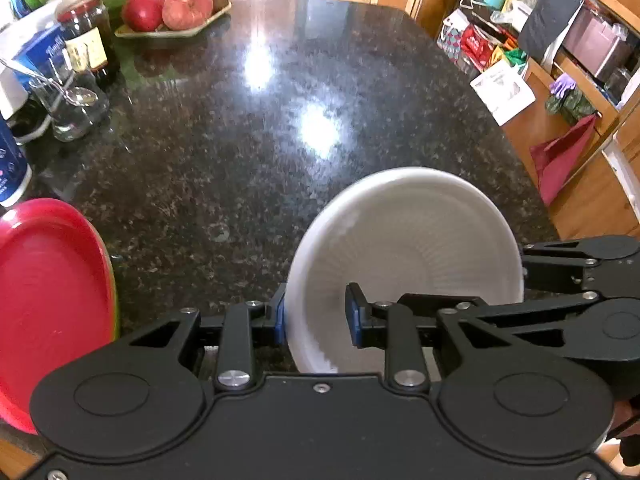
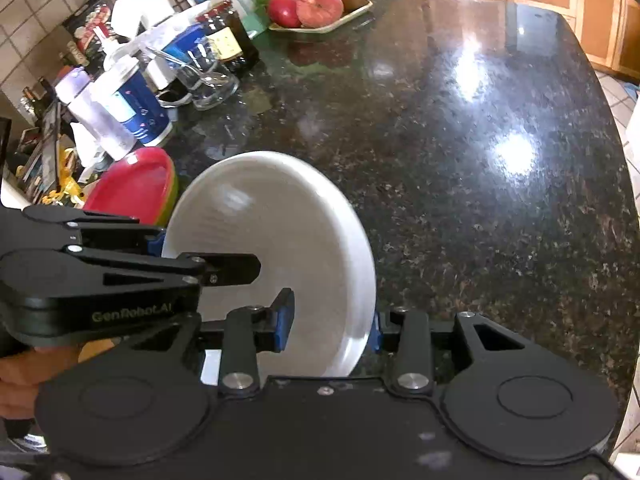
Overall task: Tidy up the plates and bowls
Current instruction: 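Lift the nested white bowls off the counter with the left tool, then carry the nested bowls with the left tool over the red plate stack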
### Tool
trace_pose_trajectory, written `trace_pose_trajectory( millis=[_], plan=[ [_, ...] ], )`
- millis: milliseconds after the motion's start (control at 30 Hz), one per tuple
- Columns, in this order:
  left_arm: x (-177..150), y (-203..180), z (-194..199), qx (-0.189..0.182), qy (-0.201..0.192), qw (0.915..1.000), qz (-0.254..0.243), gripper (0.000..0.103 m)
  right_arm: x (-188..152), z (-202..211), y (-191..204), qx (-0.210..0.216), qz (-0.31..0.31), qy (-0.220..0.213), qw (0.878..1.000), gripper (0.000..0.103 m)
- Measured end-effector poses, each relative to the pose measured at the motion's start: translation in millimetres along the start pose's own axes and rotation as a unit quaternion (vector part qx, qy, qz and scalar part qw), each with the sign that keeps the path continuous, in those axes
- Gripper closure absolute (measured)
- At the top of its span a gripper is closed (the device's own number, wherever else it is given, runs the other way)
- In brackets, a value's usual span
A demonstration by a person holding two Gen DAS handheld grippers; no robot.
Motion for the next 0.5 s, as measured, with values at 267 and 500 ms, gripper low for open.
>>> trace_pose_trajectory(
  millis=[267, 500],
  plan=[
    [0, -1, 0, 0.024, -0.028, 0.9993, -0.001, 0.068, 5, -5, -6, 0.000, 0.003, -0.016, 1.000, 0.071],
    [5, 8, -10, 0.016, -0.027, 0.9991, 0.027, 0.068, 11, -9, -16, -0.006, -0.011, -0.026, 1.000, 0.070]
  ],
)
Point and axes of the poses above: each gripper's, at about its wrist camera, not at the fingertips, and z roughly against the way its jaws point, y to its left, x to its top, the point moved 8 cm from there along -z, roughly the way its jaws point, and after that the axes turned 12 degrees about z, right-handed, at the moved point
